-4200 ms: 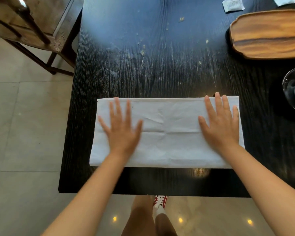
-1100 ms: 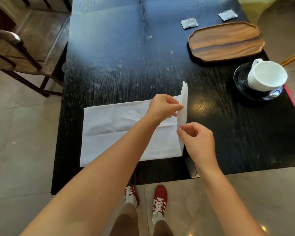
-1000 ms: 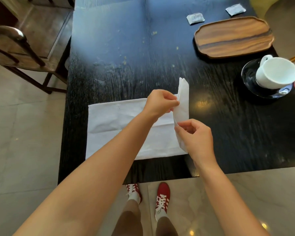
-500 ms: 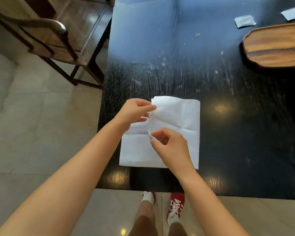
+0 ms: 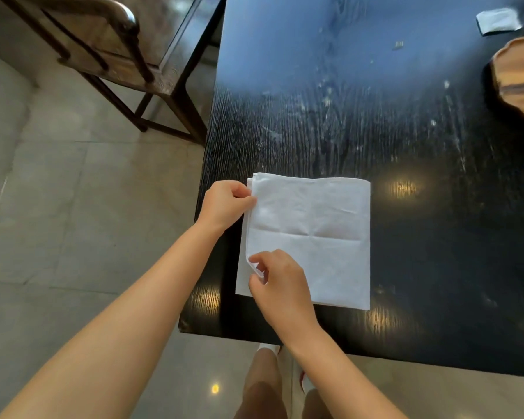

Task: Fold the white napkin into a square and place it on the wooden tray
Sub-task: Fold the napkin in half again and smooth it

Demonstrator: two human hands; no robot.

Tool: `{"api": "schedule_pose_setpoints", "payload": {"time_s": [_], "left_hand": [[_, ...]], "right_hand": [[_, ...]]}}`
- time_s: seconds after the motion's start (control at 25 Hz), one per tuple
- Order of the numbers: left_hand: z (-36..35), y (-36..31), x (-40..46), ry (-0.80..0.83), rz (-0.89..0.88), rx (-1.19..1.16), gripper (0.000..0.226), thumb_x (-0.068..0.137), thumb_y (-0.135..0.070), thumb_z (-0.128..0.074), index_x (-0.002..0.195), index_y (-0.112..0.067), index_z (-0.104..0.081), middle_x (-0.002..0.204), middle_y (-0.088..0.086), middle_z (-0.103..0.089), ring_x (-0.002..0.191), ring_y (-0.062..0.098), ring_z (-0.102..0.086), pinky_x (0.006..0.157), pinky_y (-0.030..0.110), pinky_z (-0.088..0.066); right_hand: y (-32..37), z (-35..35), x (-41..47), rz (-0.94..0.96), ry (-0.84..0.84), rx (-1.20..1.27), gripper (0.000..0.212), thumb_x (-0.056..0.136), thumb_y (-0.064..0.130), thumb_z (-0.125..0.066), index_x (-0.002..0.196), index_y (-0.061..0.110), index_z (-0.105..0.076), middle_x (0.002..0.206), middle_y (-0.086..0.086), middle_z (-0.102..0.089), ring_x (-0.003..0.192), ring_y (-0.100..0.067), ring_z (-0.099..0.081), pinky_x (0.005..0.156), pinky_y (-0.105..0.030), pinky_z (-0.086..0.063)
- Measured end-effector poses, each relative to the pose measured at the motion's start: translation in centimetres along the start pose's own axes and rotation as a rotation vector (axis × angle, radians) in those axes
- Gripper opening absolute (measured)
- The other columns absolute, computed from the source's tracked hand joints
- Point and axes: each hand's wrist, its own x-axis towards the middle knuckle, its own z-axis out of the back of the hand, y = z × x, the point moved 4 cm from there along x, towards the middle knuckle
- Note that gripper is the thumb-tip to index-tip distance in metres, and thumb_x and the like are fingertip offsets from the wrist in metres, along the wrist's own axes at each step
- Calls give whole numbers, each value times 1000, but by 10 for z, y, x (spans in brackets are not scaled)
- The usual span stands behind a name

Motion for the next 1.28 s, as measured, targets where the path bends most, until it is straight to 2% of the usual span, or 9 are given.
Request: {"api": "schedule_pose_setpoints", "payload": {"time_s": [0.2, 0.48, 0.6, 0.68, 0.8, 0.92, 1.04, 1.12, 1.28], "left_hand": [[2, 9, 0, -16, 2, 13, 5, 77, -11, -68, 74, -16, -68, 74, -5, -64, 73, 10, -60, 70, 26, -48], [0, 13, -1, -72, -105, 60, 6, 74, -4, -68, 79, -7, -68, 80, 4, -68, 74, 16, -64, 65, 18, -48], [-2, 13, 0, -93, -140, 70, 6, 73, -4, -68, 78, -6, -68, 80, 6, -69, 72, 17, -64, 65, 20, -48], [-2, 13, 0, -106, -166, 73, 6, 72, -3, -67, 78, -5, -67, 80, 7, -69, 72, 18, -64, 67, 24, -50], [-8, 14, -3, -111, -220, 96, 6, 73, -2, -65, 77, -6, -66, 80, 7, -67, 72, 20, -64, 71, 31, -53], [-22, 10, -18, -108, -318, 101, 11, 75, -2, -65, 85, -8, -64, 85, 6, -61, 74, 19, -59, 74, 40, -53], [-43, 3, -42, -141, -511, 237, 50, 78, -4, -63, 126, -10, -51, 125, 9, -53, 114, 21, -50, 100, 35, -43], [-61, 1, -57, -123, -673, 437, 65, 81, 1, -54, 141, -11, -34, 148, 13, -34, 139, 25, -26, 109, 41, -29], [-87, 19, -65, -1, -703, 606, 54, 93, -19, -34, 145, -12, -22, 155, 4, -18, 143, 16, -9, 115, 48, -18]], "right_hand": [[-6, -26, 1, 14, 26, -85, 28, 87, 7, -48, 112, 10, -61, 100, -8, -58, 89, -22, -55, 80, -35, -49], [-16, -42, -6, 246, -87, -359, 5, 78, 14, -66, 82, 13, -68, 74, -1, -61, 66, -20, -55, 60, -34, -50], [-27, -40, 0, 250, -132, -555, 32, 74, 21, -70, 106, 21, -63, 117, -5, -61, 111, -27, -54, 89, -42, -40], [-37, -38, 5, 223, -81, -691, 53, 84, 40, -52, 133, 24, -44, 146, -10, -39, 138, -30, -29, 106, -53, -21], [-50, -37, 4, 214, -12, -779, 63, 87, 52, -30, 144, 27, -24, 155, -9, -21, 143, -28, -10, 110, -56, -9], [-64, -30, -10, 205, -2, -800, 65, 88, 54, -30, 146, 28, -20, 156, -8, -16, 144, -27, -7, 110, -56, -9], [-81, -21, -35, 201, -12, -821, 65, 89, 55, -27, 147, 28, -17, 157, -6, -13, 143, -26, -8, 110, -56, -11], [-92, -15, -49, 206, -20, -842, 62, 92, 55, -18, 147, 28, -16, 156, -6, -12, 143, -26, -9, 110, -55, -11], [-96, -13, -55, 218, -41, -870, 63, 92, 54, -16, 147, 25, -16, 157, -5, -11, 143, -24, -9, 111, -54, -9]]}}
